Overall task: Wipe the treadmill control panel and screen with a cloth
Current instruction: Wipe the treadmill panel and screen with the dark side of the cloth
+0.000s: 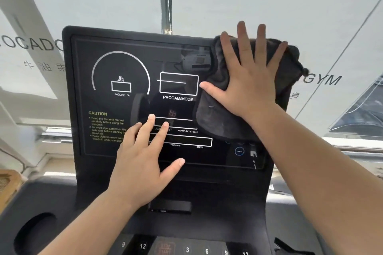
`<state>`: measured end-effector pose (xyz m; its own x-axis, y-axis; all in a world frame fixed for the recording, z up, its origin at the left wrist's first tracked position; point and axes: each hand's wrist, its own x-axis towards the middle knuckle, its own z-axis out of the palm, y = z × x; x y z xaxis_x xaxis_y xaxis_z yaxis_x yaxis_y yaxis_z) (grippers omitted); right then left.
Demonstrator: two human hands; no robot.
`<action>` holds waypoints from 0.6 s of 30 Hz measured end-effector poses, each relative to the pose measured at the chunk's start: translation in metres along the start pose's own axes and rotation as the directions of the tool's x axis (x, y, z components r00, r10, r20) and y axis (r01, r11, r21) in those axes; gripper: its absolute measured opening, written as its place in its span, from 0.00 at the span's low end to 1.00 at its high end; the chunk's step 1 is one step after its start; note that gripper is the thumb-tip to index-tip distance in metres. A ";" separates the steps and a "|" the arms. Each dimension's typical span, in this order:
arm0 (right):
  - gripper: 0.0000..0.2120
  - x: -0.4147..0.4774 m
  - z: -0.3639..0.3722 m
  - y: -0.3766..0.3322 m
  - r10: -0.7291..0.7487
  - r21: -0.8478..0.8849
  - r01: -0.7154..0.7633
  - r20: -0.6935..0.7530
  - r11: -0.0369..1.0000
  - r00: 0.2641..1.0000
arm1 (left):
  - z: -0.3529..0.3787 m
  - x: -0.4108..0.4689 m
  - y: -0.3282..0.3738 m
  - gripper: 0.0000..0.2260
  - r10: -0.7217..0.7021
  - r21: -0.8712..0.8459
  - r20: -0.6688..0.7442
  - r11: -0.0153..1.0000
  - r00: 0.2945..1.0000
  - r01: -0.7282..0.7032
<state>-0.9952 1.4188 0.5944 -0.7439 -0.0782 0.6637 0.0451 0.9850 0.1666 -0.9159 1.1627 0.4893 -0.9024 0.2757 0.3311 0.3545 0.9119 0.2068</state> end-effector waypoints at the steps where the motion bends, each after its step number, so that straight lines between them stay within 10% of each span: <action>1: 0.51 0.002 0.000 -0.011 -0.002 -0.001 0.002 -0.002 1.000 1.000 | 0.000 0.000 0.000 0.39 0.001 0.003 0.004 1.000 1.000 -0.001; 13: 0.41 -0.113 0.051 -0.023 -0.516 0.045 0.521 -0.086 0.852 0.852 | 0.002 -0.001 -0.003 0.40 0.011 0.022 -0.005 1.000 1.000 -0.011; 18: 0.43 -0.083 0.029 0.043 -0.179 0.015 0.182 -0.090 0.983 0.980 | 0.003 -0.001 -0.004 0.40 0.017 0.016 -0.024 1.000 1.000 -0.016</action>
<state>-0.9509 1.4718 0.5254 -0.6765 -0.2673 0.6862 -0.1010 0.9567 0.2731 -0.9173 1.1598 0.4850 -0.8903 0.2835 0.3564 0.3652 0.9120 0.1867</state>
